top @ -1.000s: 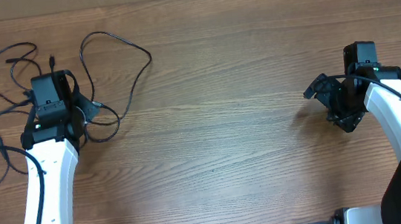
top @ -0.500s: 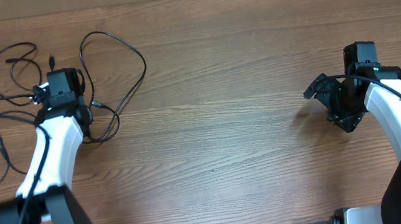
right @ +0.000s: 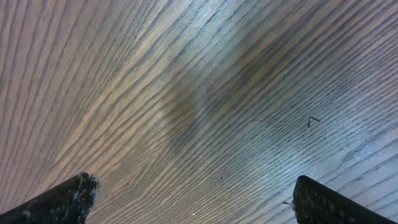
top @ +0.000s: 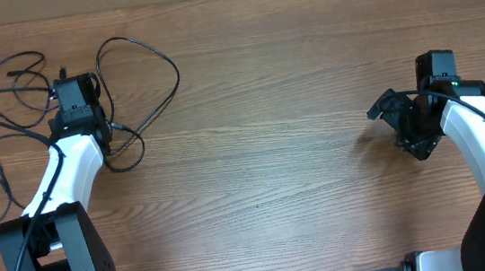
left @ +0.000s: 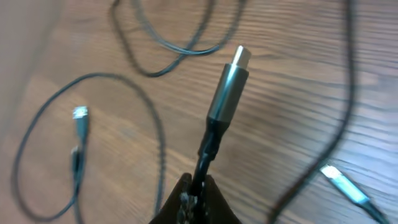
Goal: Untangle cables
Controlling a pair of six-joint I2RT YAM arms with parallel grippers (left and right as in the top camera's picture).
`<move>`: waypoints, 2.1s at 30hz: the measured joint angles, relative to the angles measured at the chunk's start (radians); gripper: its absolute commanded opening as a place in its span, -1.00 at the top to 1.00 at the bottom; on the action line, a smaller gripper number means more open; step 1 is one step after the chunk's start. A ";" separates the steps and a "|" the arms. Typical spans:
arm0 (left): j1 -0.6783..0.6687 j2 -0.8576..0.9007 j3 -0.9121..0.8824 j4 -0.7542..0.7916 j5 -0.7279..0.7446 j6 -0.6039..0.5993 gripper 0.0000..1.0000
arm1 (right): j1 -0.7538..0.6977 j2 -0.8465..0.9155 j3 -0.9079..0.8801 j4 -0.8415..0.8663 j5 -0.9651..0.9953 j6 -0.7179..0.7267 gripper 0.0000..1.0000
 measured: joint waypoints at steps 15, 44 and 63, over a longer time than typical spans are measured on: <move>-0.007 0.000 0.000 -0.011 0.262 0.059 -0.42 | 0.000 0.000 0.000 0.000 0.000 0.000 -1.00; -0.201 0.221 0.000 0.150 0.498 0.063 0.07 | 0.000 0.000 0.000 0.000 0.000 0.000 -1.00; -0.201 0.221 0.004 0.121 0.306 -0.155 0.51 | 0.000 0.000 0.000 0.000 0.000 0.000 -1.00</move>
